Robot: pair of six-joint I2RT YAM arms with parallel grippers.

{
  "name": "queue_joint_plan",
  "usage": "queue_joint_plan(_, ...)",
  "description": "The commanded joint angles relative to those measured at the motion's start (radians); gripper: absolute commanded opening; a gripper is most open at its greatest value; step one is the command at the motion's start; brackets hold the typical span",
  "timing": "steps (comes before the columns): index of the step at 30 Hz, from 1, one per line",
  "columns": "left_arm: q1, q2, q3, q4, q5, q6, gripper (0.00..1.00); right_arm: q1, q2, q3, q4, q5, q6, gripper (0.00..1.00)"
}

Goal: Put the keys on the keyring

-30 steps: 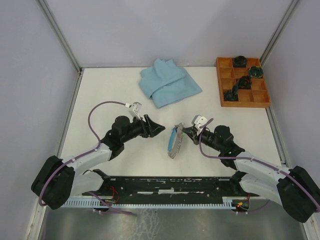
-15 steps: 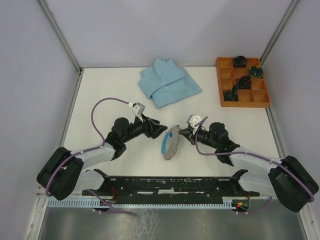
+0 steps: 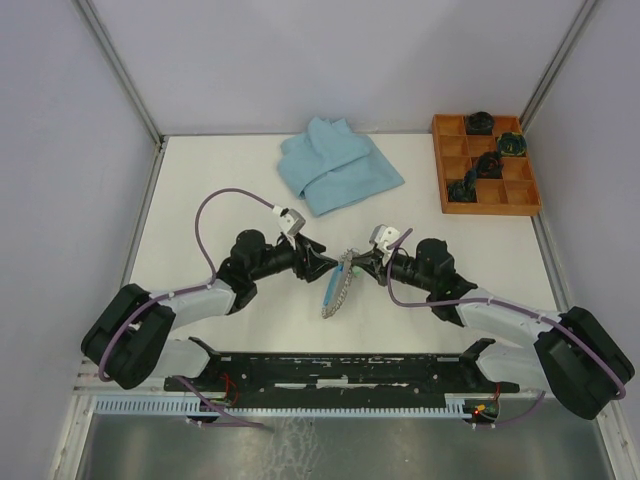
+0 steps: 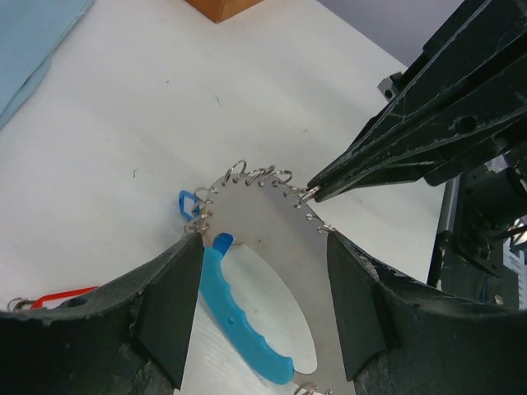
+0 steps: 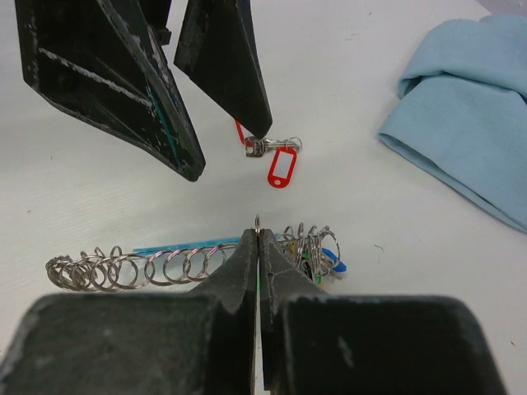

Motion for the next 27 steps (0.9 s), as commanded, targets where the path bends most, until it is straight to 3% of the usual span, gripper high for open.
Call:
queue_joint_plan(1, -0.013, -0.016, 0.025, -0.056, 0.015, 0.137, 0.67, 0.002, -0.005, 0.068, 0.046, -0.05, -0.018, 0.01)
queue_joint_plan(10, -0.02, -0.078, -0.01, -0.073, -0.014, 0.282, 0.63, 0.002, 0.012, 0.114, -0.014, -0.126, -0.047, 0.01)
queue_joint_plan(27, -0.022, -0.053, 0.012, -0.071, 0.136, 0.32, 0.52, 0.001, 0.017, 0.21, -0.209, -0.263, -0.171, 0.01)
